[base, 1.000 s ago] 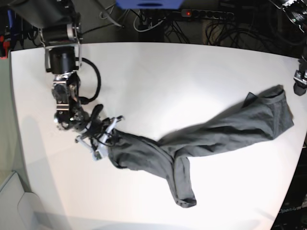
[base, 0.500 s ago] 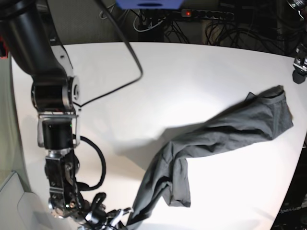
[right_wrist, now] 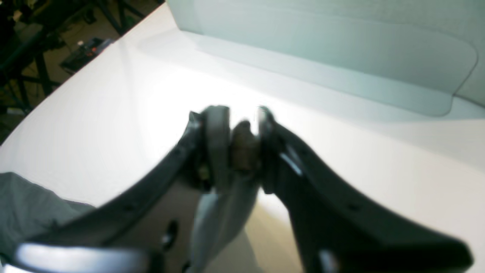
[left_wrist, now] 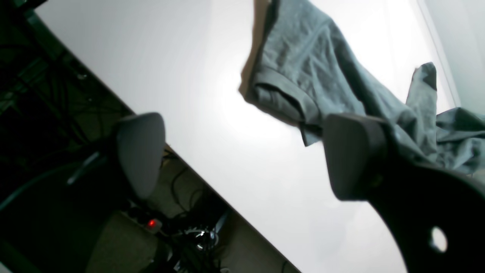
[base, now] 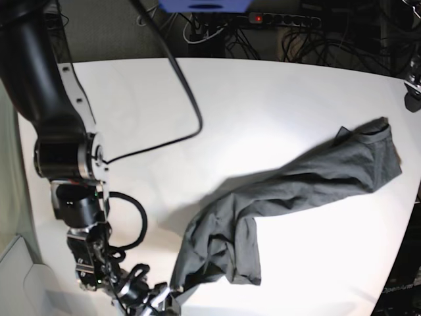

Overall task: Layout the t-shirt on the table in an organized manner, then fold the t-shirt properly
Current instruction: 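Release the t-shirt from the right gripper and lift it away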

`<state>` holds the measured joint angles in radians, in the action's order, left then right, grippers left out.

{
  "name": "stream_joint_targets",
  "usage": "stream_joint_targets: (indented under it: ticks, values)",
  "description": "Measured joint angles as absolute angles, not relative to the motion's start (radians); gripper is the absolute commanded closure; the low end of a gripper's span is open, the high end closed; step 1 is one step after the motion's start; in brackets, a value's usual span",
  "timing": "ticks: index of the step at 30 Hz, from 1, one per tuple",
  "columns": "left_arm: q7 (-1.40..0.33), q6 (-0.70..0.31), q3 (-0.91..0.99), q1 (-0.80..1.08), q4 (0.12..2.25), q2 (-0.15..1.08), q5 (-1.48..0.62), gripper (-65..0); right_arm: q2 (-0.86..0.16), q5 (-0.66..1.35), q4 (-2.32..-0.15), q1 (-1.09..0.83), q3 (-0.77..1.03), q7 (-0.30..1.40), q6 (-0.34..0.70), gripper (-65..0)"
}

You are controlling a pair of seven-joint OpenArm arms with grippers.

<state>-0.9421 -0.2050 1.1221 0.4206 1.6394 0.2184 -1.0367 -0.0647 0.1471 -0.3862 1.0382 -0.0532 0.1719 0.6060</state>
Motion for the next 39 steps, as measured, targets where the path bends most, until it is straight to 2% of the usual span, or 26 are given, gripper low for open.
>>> stream_joint_targets:
  ticks: [3, 6, 11, 18, 24, 29, 34, 39]
  values:
    - [-0.938, -0.204, 1.118, 0.415, 1.639, 0.22, -1.037, -65.0, -0.096, 0.135, -0.461, 0.929, -0.053, 0.279, 0.601, -29.2]
    - [-0.942, -0.203, 1.115, 0.373, 1.638, 0.219, -1.034, -65.0, -0.119, 0.127, -0.633, 0.766, -0.053, 0.337, 0.601, -36.4]
    - [-0.942, -0.201, 1.112, 0.364, 1.636, 0.22, -1.029, -65.0, -0.118, 0.132, -0.96, 0.598, -0.052, 0.361, 0.598, -43.1]
    - [-0.933, -0.19, 0.99, 0.317, 1.631, 0.215, -0.964, -65.0, -0.094, 0.129, -1.351, 0.321, -0.05, 0.532, 0.601, -43.3]
    - [-0.936, -0.191, 0.875, 0.255, 1.623, 0.161, -0.878, -65.0, -0.054, 0.141, -1.556, 0.17, -0.047, 0.575, 0.604, -43.3]
    - [-0.934, -0.186, 0.786, 0.236, 1.623, 0.103, -0.733, -65.0, -0.039, 0.133, -1.623, 0.032, -0.051, 0.61, 0.607, -43.3]
    - [-0.922, -0.198, 0.679, 0.176, 1.623, 0.05, -0.521, -65.0, -0.038, 0.138, -1.678, -0.015, -0.047, 0.587, 0.605, -43.3]
    - [-0.825, -0.19, 0.625, 0.178, 1.623, 0.013, -0.373, -65.0, -0.038, 0.138, -1.692, -0.073, -0.039, 0.602, 0.606, -43.3]
